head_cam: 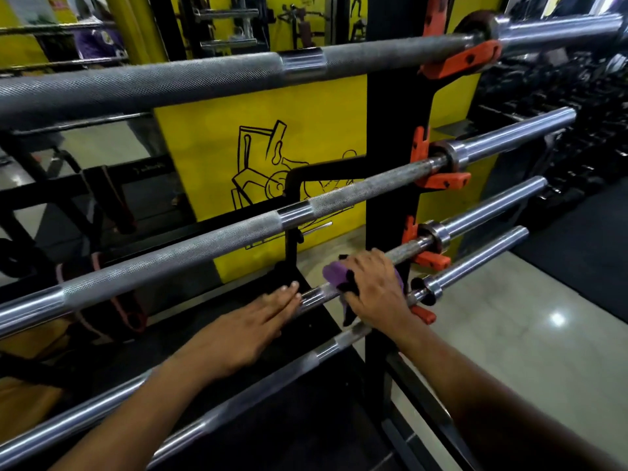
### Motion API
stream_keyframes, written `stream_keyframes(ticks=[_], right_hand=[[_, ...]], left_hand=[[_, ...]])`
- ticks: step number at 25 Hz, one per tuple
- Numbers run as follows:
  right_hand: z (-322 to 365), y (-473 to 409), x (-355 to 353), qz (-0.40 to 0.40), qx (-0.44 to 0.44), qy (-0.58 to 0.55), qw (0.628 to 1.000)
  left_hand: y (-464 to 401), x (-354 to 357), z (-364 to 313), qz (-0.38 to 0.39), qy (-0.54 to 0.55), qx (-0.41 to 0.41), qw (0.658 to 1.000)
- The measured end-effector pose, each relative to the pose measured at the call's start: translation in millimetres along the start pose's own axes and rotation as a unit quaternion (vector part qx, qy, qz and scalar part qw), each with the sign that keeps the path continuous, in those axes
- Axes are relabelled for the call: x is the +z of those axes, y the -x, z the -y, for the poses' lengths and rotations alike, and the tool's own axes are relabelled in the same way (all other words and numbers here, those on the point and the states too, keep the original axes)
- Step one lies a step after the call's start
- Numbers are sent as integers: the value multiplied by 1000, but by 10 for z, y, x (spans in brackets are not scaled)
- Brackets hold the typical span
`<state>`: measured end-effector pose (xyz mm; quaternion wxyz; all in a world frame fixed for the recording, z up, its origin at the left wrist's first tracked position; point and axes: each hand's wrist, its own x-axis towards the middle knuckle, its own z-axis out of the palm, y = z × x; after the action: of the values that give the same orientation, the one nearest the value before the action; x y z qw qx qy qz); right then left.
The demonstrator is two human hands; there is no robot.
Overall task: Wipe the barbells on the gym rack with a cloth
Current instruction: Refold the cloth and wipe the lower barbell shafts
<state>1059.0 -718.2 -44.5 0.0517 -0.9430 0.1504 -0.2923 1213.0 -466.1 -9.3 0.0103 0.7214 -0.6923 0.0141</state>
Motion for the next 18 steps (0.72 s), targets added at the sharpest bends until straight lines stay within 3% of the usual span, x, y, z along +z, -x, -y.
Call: stream_keyframes(ticks=[5,10,12,15,18], right_hand=[[-717,-123,-195,-74,136,109,982],[-300,-155,1,-85,249,-42,964],[91,-78,91,-78,208,-68,973],[443,167,136,-37,71,-91,993],[160,230,103,-18,-31,-90,995]], left_hand=[[98,40,88,33,14,15,999],[54,-44,48,58,36,12,998],[52,-92,17,58,59,5,997],[36,-93,13,57,84,-14,995],[34,-48,44,54,117,-38,991]])
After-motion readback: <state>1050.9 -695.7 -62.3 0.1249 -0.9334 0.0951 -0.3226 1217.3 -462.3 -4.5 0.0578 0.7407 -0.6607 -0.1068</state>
